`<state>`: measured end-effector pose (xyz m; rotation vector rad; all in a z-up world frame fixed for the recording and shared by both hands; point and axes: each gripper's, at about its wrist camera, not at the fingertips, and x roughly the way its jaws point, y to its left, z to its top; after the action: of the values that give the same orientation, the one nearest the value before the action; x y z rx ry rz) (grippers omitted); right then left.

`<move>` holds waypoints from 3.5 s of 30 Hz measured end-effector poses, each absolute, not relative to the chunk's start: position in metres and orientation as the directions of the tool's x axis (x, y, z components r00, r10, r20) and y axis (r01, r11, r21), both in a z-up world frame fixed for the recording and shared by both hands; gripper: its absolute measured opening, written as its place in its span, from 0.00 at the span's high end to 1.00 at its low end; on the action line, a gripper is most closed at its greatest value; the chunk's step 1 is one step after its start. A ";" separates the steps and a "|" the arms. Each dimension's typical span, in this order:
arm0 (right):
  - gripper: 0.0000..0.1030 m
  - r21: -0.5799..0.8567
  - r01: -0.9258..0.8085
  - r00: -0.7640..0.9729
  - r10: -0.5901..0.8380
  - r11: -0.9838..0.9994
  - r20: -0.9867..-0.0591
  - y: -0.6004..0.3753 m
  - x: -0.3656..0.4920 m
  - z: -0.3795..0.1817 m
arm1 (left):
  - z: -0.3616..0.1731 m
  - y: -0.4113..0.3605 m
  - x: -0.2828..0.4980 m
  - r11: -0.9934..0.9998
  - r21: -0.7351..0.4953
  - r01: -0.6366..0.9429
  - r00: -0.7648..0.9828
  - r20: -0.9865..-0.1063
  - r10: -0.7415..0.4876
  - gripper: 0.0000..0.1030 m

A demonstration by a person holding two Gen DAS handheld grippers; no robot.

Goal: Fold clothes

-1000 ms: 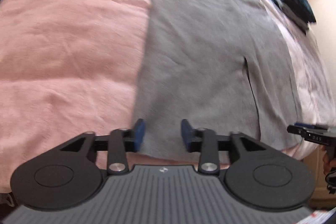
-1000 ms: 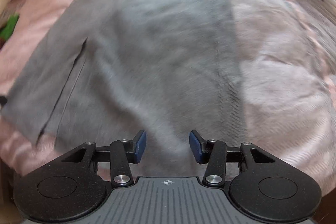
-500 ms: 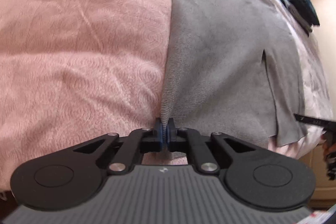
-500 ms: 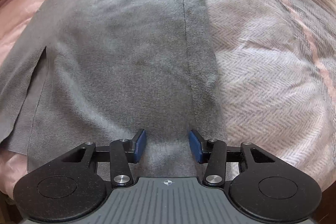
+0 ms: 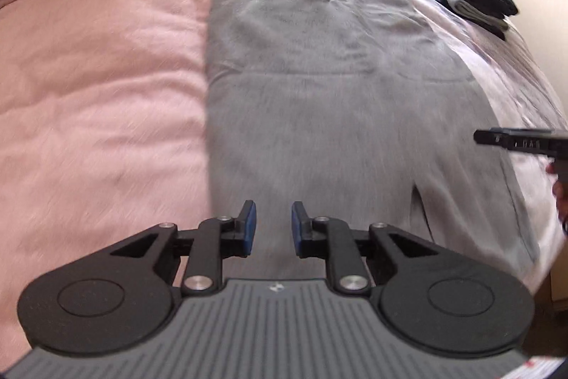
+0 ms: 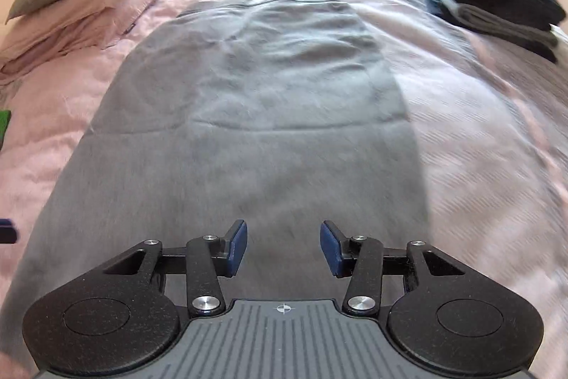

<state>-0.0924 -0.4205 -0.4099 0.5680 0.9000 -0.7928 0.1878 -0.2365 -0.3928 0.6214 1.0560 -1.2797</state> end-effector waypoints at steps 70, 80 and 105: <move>0.46 0.211 0.801 0.460 -0.350 0.561 -0.816 -0.356 -0.146 -0.195 | -0.204 -0.235 0.126 0.270 0.009 0.963 0.128 -0.894 -0.428 0.40; 0.27 0.165 0.832 0.429 -0.426 0.530 -0.796 -0.215 -0.166 -0.145 | -0.154 -0.102 0.101 0.188 0.061 0.980 0.144 -0.872 -0.468 0.35; 0.26 0.122 0.809 0.398 -0.382 0.576 -0.834 -0.149 -0.173 -0.133 | -0.141 -0.049 0.073 0.113 0.036 0.993 0.085 -0.882 -0.464 0.30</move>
<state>-0.1730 -0.1486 -0.1331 0.5731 0.8605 -0.8082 0.0734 -0.0489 -0.1414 0.8060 0.8499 -1.2829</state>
